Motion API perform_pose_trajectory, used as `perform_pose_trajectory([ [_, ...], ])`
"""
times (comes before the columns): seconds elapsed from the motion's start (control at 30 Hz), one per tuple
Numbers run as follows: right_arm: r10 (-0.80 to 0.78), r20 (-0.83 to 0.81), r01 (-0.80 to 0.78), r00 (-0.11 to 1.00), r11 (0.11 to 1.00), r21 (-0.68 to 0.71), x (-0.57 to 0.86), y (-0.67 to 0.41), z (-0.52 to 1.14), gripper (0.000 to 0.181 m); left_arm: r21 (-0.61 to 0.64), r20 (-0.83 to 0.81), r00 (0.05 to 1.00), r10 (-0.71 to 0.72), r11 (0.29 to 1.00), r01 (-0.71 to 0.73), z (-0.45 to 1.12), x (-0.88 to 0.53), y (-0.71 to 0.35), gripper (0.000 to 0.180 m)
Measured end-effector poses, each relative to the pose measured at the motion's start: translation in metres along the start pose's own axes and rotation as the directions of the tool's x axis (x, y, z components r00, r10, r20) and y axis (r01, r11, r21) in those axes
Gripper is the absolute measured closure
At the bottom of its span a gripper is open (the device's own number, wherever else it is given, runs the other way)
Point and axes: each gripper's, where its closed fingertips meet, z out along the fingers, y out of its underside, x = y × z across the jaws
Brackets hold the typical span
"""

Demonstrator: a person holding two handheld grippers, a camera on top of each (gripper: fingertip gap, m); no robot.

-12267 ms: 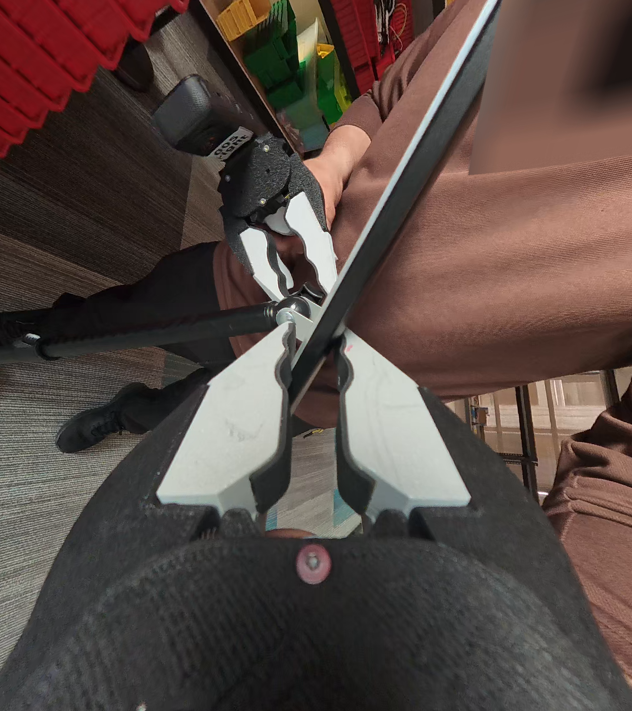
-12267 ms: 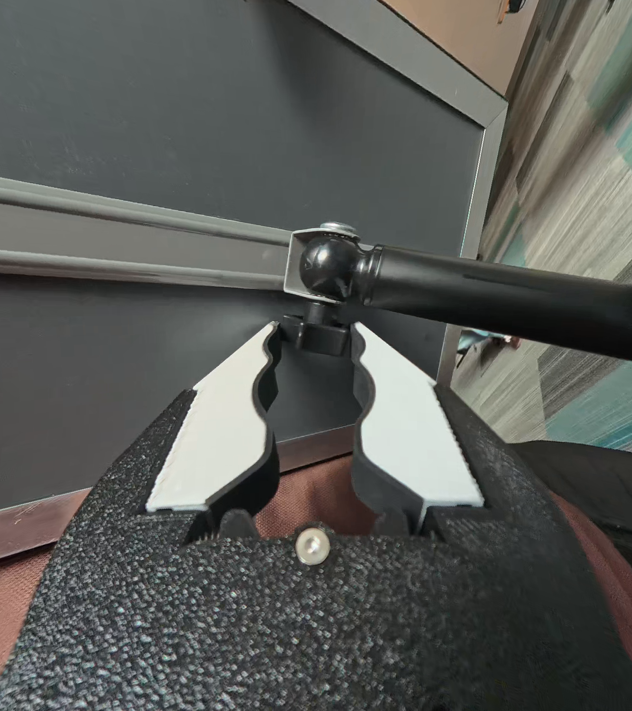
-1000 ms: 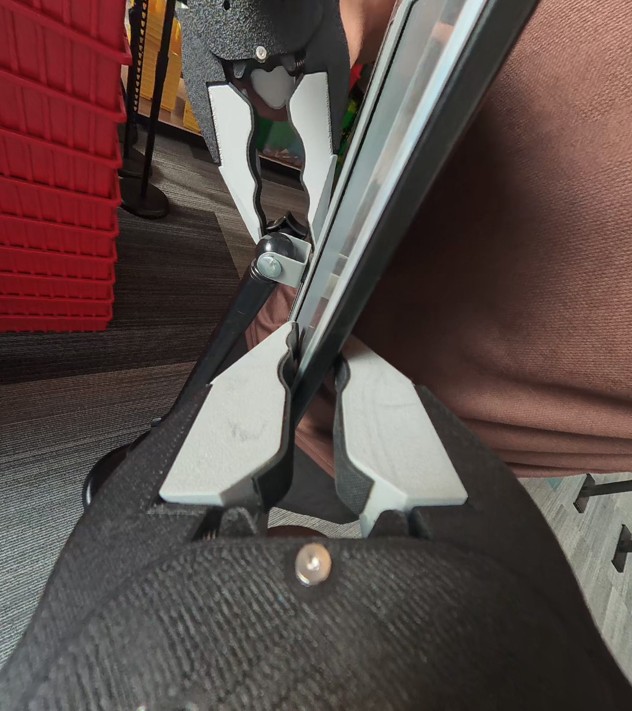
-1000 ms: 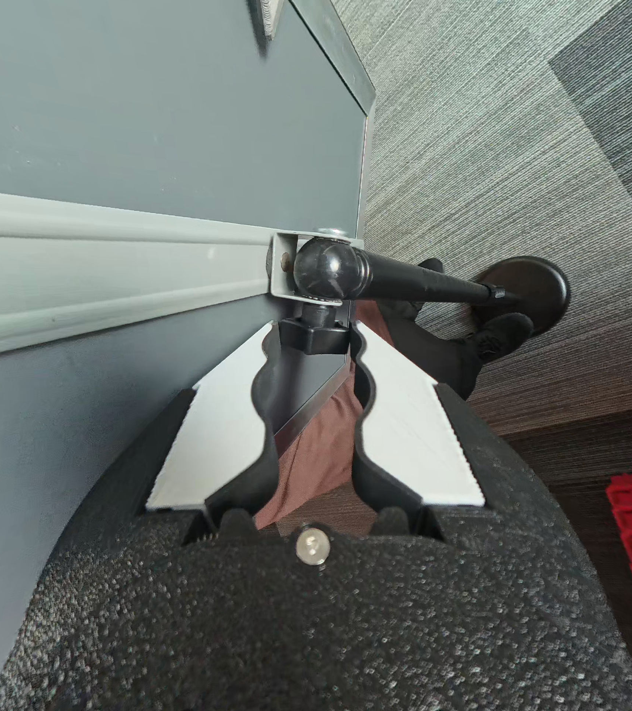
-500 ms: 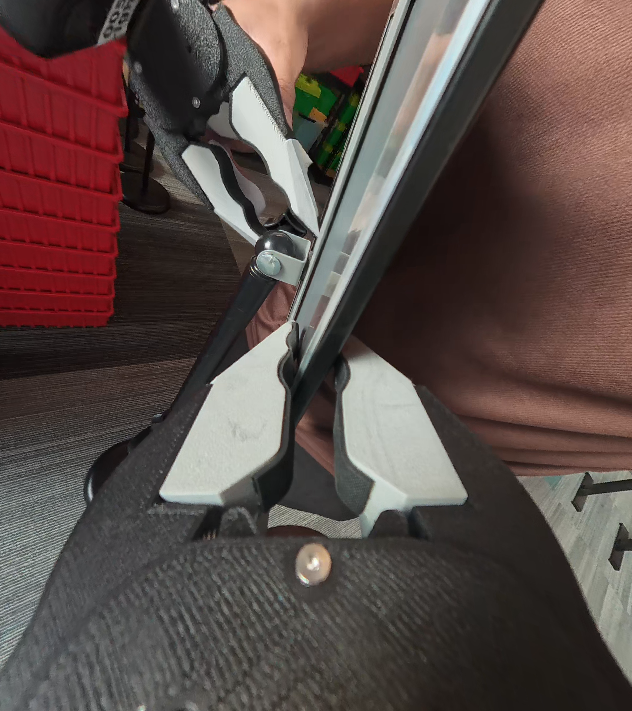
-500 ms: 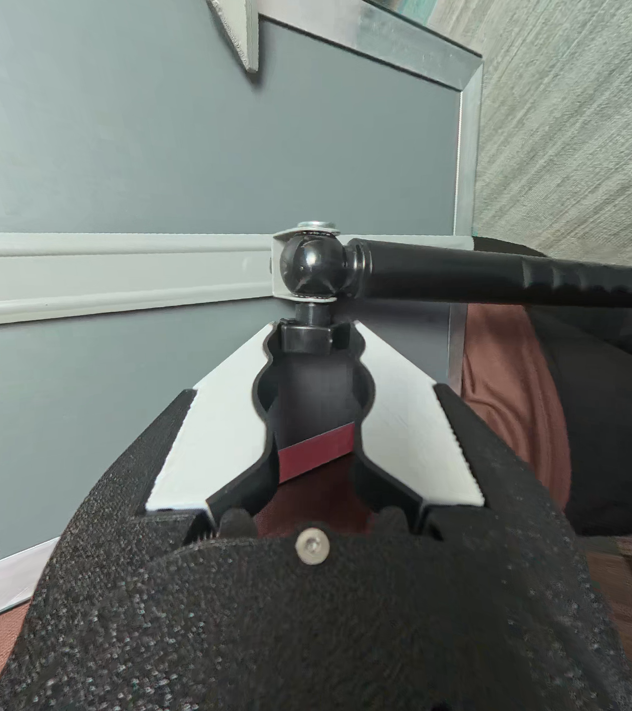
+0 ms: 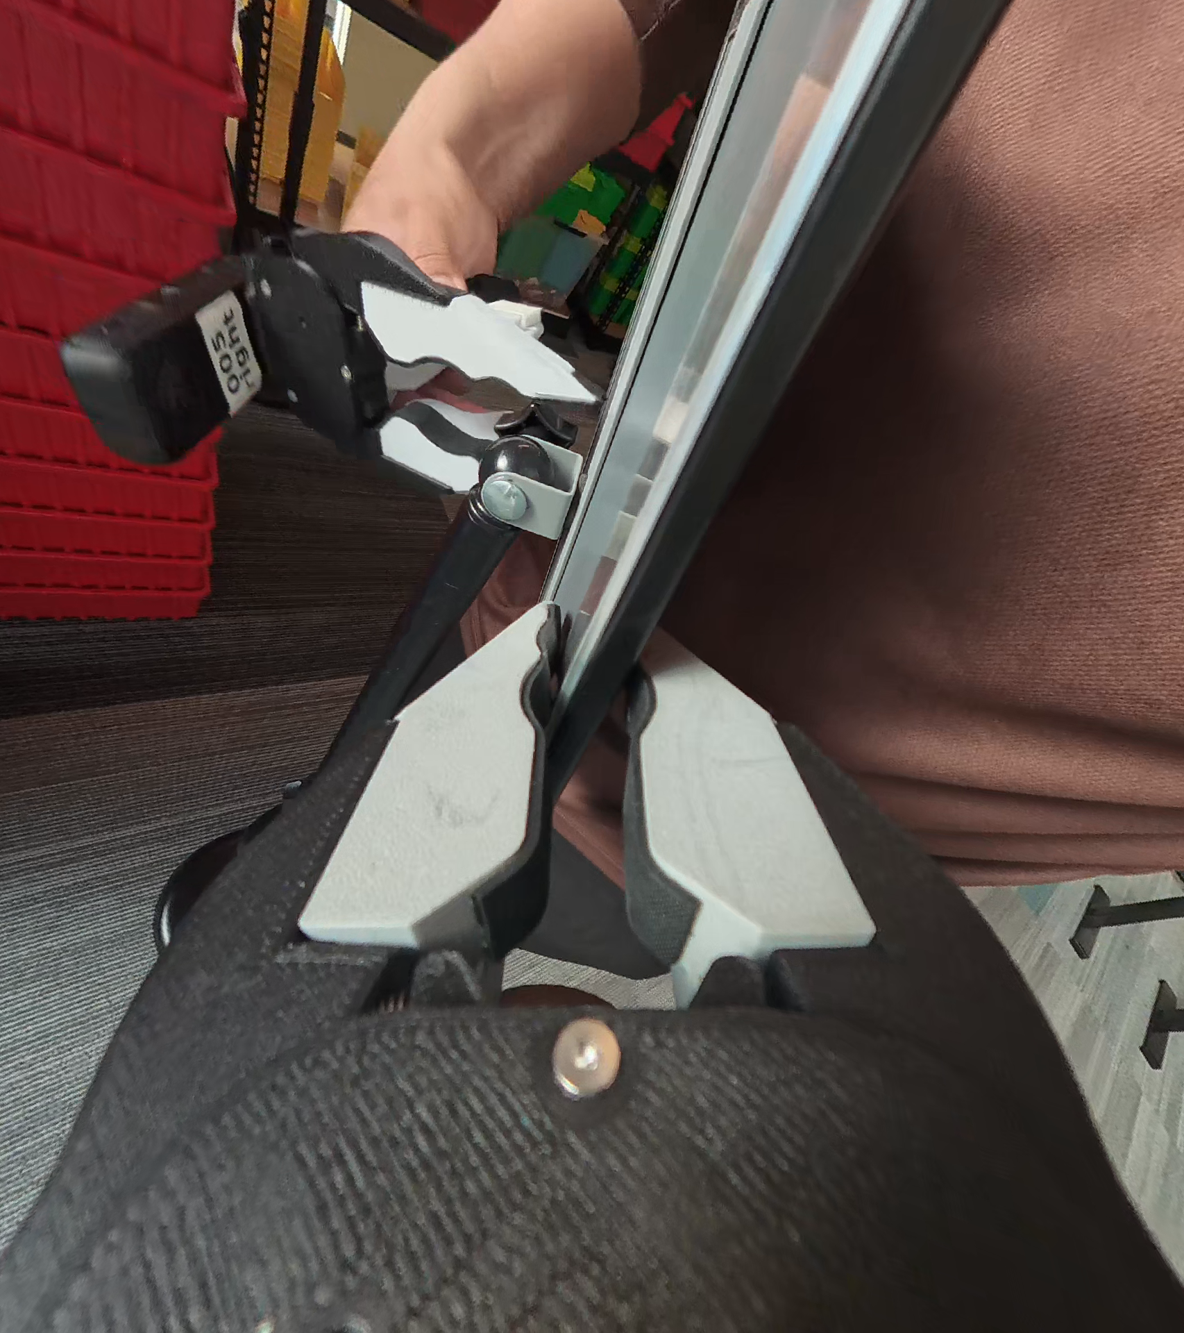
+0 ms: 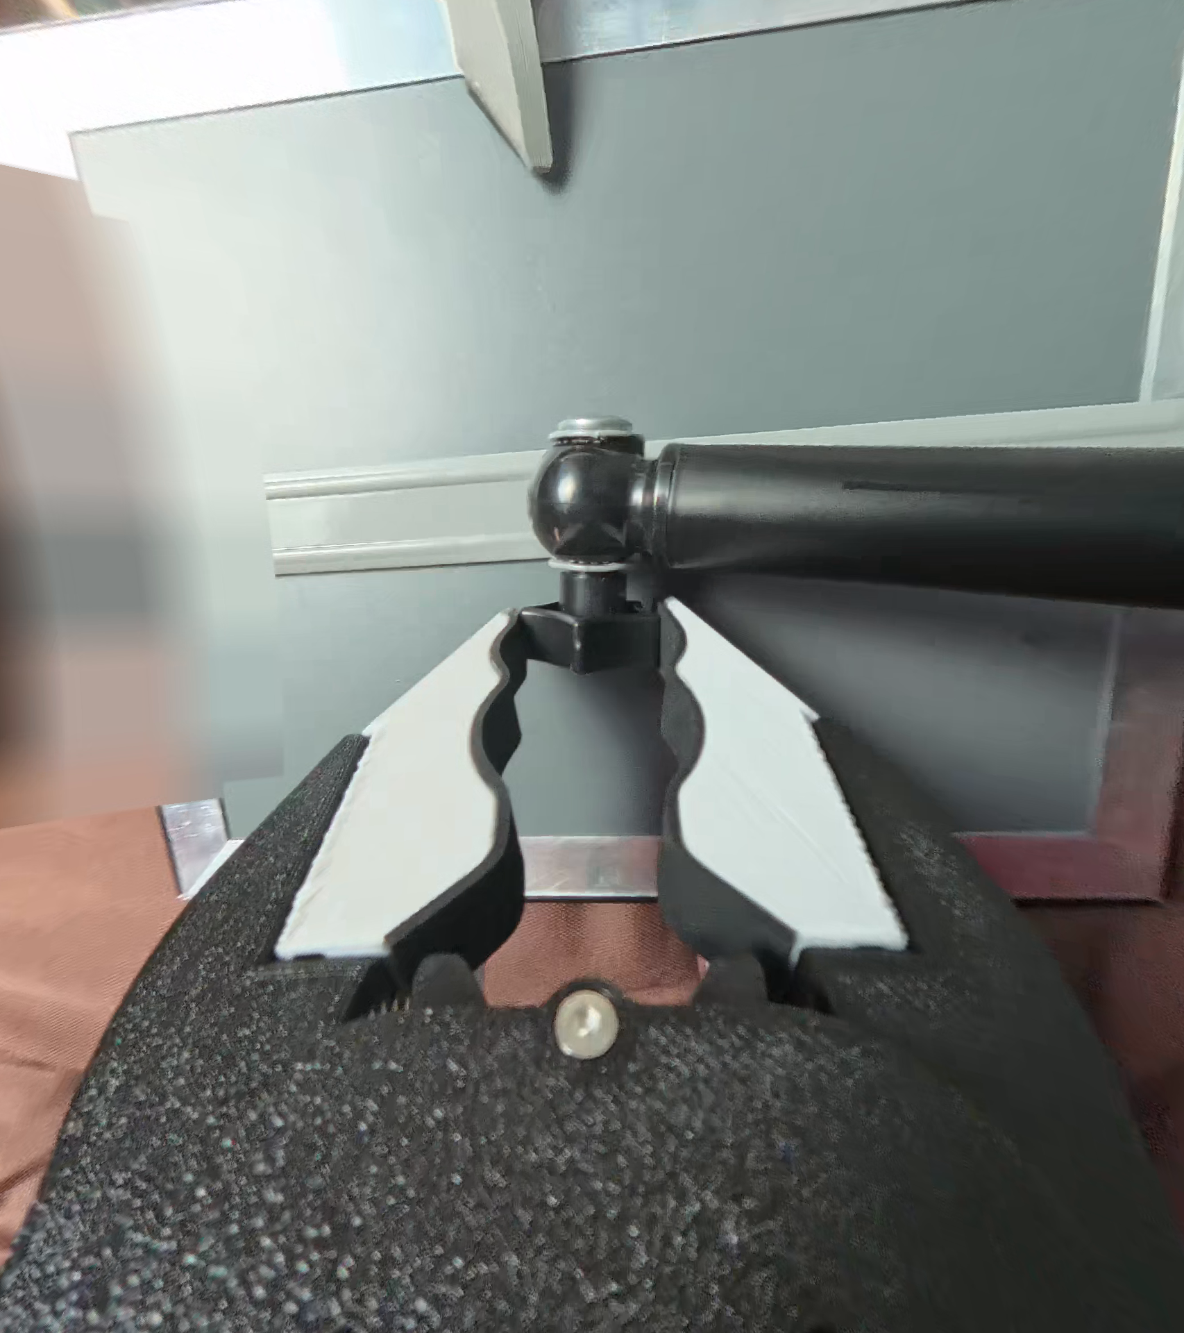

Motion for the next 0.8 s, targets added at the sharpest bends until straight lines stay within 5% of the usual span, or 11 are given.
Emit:
perform_pose_trajectory([
  [0.13,0.082,0.237,-0.084,0.968,0.996,0.0,-0.006,-0.001,0.004,0.148,-0.011,0.004,1.0,-0.022,1.0,0.022,-0.002,0.001,0.002,0.164],
  [0.27,-0.094,-0.164,0.089,0.982,0.995,-0.041,0.005,-0.002,-0.004,0.146,-0.024,0.021,0.999,-0.025,0.999,0.025,0.0,0.0,0.001,0.164],
  [0.43,-0.273,-0.616,0.24,0.739,0.961,-0.137,0.008,-0.004,-0.021,0.15,-0.027,0.019,1.0,-0.003,1.0,0.003,0.003,-0.001,-0.001,0.165],
  [0.67,-0.412,-0.769,0.296,0.488,0.907,-0.298,0.009,-0.006,-0.02,0.15,-0.02,0.017,1.0,0.007,1.0,-0.006,0.004,0.0,-0.001,0.165],
  [0.8,-0.323,-0.691,0.255,0.647,0.945,-0.203,0.009,-0.005,-0.017,0.151,-0.013,0.013,1.0,0.014,1.0,-0.013,0.004,0.001,0.0,0.165],
])
